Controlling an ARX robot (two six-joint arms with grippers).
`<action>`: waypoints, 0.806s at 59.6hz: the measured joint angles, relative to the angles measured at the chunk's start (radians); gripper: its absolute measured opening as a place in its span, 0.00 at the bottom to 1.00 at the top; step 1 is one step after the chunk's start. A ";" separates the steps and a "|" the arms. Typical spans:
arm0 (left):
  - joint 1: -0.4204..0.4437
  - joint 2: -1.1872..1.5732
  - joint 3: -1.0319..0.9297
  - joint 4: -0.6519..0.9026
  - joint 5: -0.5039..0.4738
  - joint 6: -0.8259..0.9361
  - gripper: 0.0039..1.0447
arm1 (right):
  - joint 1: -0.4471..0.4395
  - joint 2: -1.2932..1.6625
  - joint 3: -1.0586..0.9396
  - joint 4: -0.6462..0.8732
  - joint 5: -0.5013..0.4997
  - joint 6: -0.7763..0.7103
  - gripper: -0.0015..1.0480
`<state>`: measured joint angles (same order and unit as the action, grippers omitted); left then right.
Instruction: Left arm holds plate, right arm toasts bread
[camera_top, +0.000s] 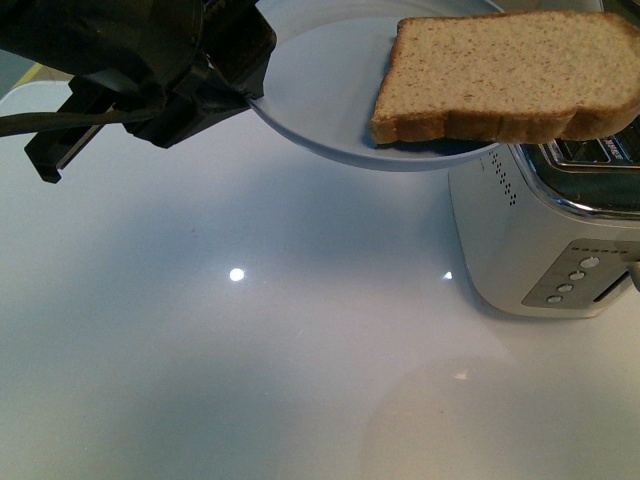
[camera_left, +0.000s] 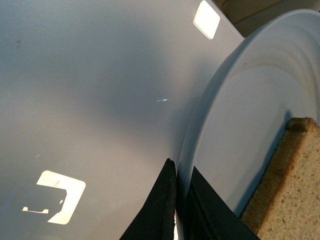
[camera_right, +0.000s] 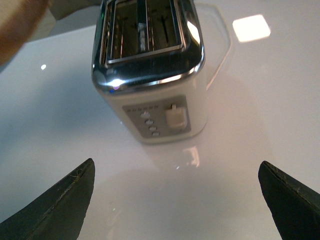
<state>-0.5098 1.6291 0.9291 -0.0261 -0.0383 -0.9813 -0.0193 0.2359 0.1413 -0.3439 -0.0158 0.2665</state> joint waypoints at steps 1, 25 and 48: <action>0.000 0.000 0.000 0.000 0.000 0.000 0.02 | 0.000 0.004 0.001 0.006 -0.001 0.002 0.92; -0.001 0.010 0.008 0.002 0.011 0.000 0.02 | 0.212 0.558 0.175 0.539 0.048 0.257 0.92; -0.013 0.023 0.015 0.002 0.024 -0.001 0.02 | 0.303 0.962 0.286 0.759 0.046 0.407 0.92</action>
<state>-0.5232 1.6516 0.9440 -0.0238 -0.0139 -0.9825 0.2836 1.1976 0.4271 0.4152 0.0303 0.6731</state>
